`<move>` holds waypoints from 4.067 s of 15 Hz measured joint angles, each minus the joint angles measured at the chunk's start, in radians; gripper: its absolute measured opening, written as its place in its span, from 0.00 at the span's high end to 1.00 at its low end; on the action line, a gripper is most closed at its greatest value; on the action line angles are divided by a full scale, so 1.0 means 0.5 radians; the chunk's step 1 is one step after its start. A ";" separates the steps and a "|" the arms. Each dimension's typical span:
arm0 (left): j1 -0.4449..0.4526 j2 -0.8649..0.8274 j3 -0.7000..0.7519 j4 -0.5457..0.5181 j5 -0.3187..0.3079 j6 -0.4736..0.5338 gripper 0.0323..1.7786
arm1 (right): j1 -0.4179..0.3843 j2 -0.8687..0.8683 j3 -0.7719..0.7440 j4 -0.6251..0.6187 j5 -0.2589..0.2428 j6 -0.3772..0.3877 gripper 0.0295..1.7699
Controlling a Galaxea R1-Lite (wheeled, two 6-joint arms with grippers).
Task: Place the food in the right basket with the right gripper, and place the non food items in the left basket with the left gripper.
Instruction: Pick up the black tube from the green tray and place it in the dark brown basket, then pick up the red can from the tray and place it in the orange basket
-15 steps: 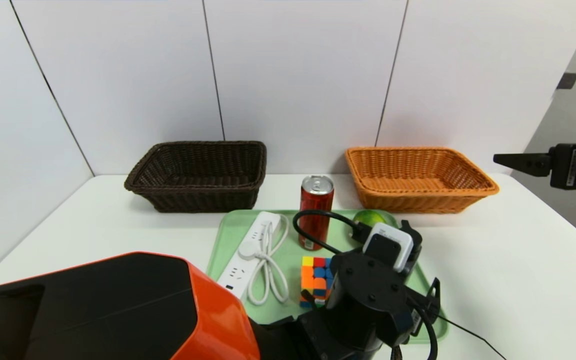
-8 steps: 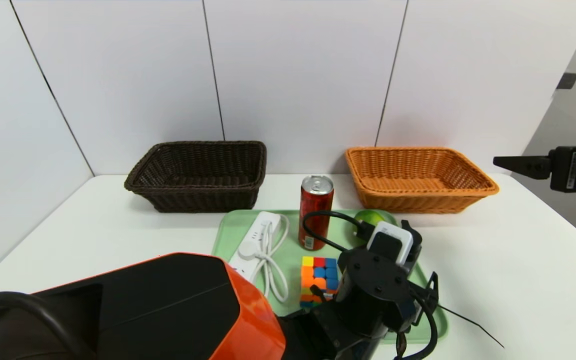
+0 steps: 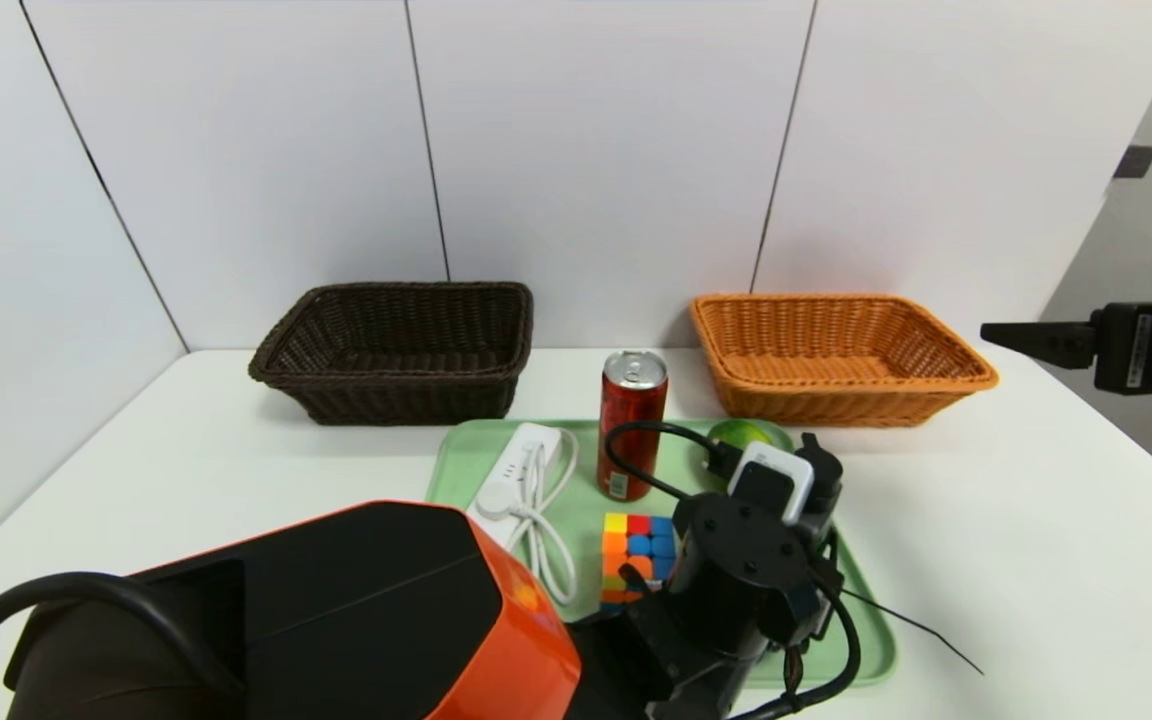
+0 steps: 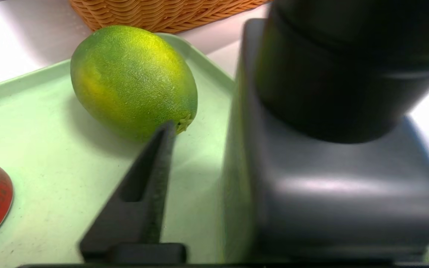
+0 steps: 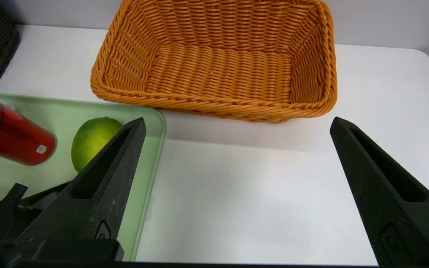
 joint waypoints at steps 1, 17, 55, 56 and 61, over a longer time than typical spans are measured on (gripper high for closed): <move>0.000 0.000 0.000 0.001 0.001 0.000 0.48 | 0.001 -0.001 0.004 0.000 0.000 -0.001 0.04; -0.050 -0.942 -0.250 1.244 -0.097 -0.055 0.67 | 0.007 -0.031 0.078 0.002 0.006 0.003 0.03; 2.061 -0.307 -0.845 1.816 -0.776 0.099 0.32 | 0.011 0.064 0.009 -0.001 0.009 0.004 0.03; 2.059 -0.333 -0.846 1.819 -0.777 0.099 0.28 | 0.011 0.061 0.011 -0.001 0.009 0.005 0.03; 1.894 -0.702 -1.026 2.070 -0.788 0.091 0.17 | 0.011 0.053 0.015 -0.001 0.004 0.006 0.03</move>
